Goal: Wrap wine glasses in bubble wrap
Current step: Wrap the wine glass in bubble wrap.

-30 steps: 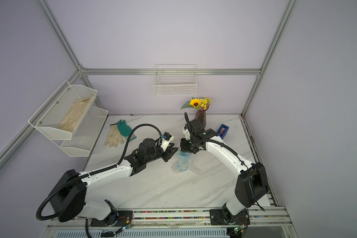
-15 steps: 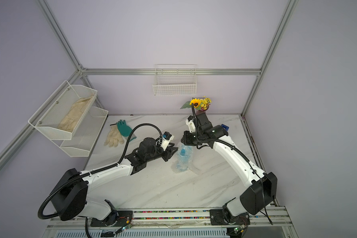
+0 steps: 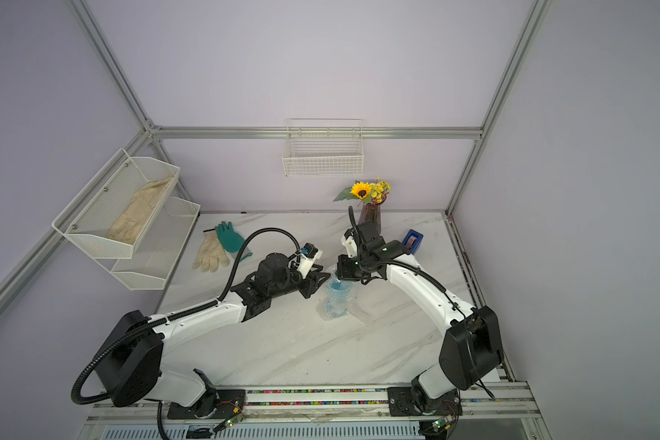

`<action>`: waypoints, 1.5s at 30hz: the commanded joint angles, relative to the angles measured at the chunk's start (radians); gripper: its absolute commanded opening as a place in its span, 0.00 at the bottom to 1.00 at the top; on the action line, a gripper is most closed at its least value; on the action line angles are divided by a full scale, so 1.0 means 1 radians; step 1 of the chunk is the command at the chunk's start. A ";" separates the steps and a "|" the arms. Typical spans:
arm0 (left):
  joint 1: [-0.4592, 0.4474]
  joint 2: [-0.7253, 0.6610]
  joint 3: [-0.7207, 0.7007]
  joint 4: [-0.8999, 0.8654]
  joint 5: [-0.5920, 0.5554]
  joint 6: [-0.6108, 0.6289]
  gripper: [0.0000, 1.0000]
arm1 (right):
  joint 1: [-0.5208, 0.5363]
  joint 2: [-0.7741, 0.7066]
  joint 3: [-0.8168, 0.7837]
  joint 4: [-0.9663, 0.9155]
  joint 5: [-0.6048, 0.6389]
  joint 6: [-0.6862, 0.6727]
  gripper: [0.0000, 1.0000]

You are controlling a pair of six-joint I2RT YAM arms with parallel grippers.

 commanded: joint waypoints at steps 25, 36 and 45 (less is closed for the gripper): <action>0.031 -0.031 0.146 -0.146 -0.030 -0.002 0.48 | -0.012 0.032 0.099 -0.007 0.005 -0.028 0.27; 0.050 -0.159 0.227 -0.235 -0.138 0.037 0.76 | -0.143 -0.055 0.179 -0.004 0.077 -0.059 0.36; 0.203 -0.293 0.008 -0.155 -0.867 -0.023 1.00 | -0.293 -0.318 -0.318 0.707 0.524 -0.072 0.83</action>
